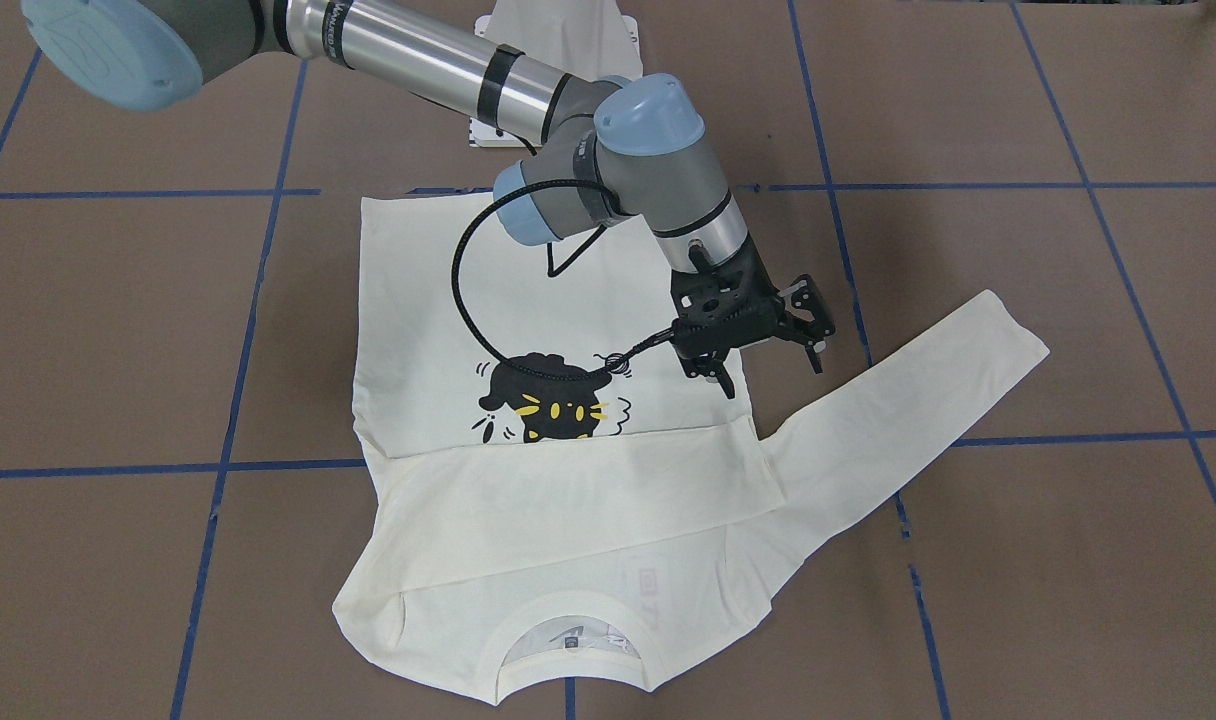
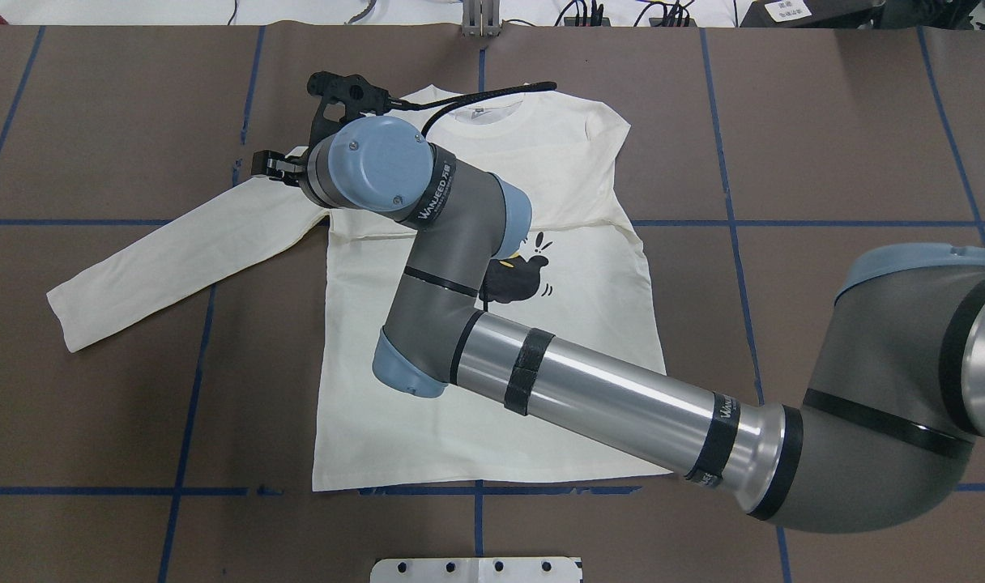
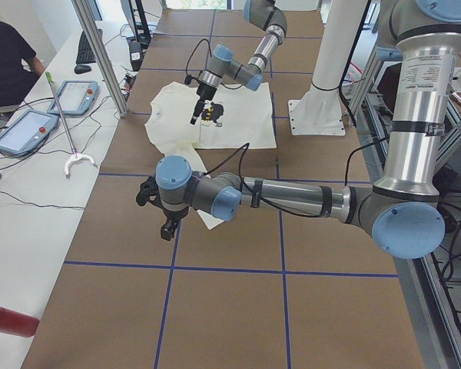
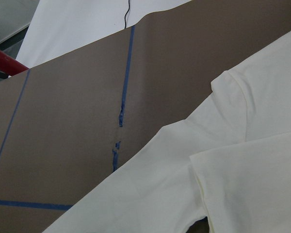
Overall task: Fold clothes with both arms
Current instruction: 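Lay the sleeve down across the chest, open the right gripper and withdraw, then lower the left gripper to the cuff of the other sleeve and grasp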
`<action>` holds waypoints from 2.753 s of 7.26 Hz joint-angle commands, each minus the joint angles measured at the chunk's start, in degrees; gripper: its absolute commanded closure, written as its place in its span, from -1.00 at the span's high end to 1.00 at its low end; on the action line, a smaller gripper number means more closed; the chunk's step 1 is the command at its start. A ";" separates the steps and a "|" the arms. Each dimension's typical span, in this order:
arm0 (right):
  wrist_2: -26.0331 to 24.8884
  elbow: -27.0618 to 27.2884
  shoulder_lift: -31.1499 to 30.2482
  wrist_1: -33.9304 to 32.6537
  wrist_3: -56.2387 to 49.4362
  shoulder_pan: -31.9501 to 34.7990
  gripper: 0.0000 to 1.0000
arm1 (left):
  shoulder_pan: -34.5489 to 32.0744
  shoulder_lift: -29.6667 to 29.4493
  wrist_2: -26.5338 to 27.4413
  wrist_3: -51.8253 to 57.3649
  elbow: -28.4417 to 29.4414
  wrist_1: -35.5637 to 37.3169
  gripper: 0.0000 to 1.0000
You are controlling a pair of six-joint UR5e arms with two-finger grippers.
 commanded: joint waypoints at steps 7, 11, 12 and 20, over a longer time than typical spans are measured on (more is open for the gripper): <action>22.84 43.09 -32.55 -47.80 -29.62 19.36 1.00 | 35.22 15.80 31.16 -73.38 -10.20 -30.47 0.95; 26.47 47.08 -44.11 -47.10 -39.86 24.30 1.00 | 38.53 15.37 38.25 -75.22 -7.40 -29.15 0.95; 27.17 47.61 -45.00 -47.10 -39.87 24.66 1.00 | 38.88 14.49 38.26 -75.13 -6.26 -29.06 0.93; 27.88 48.41 -45.62 -46.40 -39.25 25.27 1.00 | 39.67 13.61 39.49 -70.12 -3.26 -29.68 0.78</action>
